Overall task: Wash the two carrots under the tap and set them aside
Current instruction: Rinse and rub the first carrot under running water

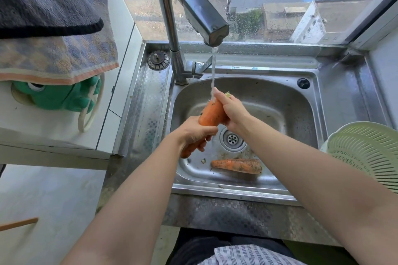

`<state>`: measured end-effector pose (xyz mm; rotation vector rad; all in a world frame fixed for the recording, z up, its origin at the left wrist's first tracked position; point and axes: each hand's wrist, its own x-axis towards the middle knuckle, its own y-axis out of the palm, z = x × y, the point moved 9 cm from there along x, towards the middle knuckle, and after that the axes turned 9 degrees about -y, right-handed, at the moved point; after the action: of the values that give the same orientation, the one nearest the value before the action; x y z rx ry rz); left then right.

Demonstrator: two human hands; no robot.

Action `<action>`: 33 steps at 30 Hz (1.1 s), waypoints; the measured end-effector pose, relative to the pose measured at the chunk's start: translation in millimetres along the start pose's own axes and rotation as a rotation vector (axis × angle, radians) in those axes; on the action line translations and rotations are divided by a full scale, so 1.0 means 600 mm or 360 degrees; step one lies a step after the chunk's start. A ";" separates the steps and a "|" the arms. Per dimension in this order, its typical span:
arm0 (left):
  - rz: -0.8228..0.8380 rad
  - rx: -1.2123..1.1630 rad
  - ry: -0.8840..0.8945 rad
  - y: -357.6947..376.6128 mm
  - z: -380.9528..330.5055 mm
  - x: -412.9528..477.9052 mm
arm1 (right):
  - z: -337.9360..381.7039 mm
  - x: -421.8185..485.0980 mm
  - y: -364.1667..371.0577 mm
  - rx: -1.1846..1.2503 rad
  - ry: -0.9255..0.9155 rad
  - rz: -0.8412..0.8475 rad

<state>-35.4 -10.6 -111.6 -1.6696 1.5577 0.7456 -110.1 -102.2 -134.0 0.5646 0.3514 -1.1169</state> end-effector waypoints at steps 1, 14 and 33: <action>-0.0014 -0.0027 -0.0005 -0.001 0.002 0.000 | 0.003 0.001 0.006 0.0061 -0.0002 0.0013; 0.0021 -0.0044 0.0003 -0.010 0.004 0.002 | 0.030 -0.011 0.029 0.0453 0.0160 0.0333; -0.0281 0.0029 0.0264 0.000 -0.038 0.023 | 0.019 0.029 -0.035 -0.0254 -0.0110 -0.0344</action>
<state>-35.1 -37.1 -110.0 -1.8668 1.4985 0.5109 -122.5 -129.0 -139.3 0.3521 0.4448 -1.2996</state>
